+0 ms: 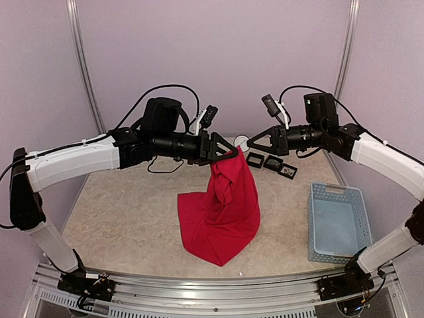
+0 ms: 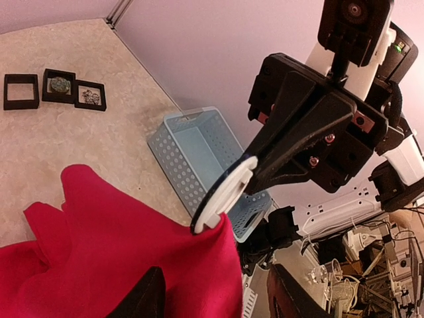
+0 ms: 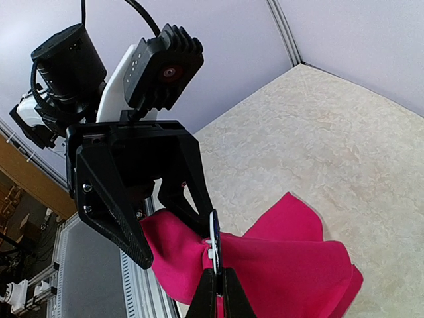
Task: Remove the brooch from the garment
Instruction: Pass from the right arm to the left
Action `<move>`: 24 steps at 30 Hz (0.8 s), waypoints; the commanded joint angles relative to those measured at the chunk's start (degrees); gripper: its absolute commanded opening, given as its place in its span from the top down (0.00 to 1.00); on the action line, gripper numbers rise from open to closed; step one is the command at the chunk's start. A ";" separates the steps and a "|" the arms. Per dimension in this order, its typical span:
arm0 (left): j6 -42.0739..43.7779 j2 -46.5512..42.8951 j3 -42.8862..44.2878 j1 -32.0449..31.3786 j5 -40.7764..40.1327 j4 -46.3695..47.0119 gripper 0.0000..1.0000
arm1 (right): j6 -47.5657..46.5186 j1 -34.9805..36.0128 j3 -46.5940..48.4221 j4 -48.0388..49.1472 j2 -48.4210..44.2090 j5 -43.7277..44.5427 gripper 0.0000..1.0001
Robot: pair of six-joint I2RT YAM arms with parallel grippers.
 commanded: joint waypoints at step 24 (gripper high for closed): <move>-7.52 1.68 0.17 -0.89 5.68 14.59 0.79 | 17.13 0.39 -15.16 38.64 -8.48 11.72 1.00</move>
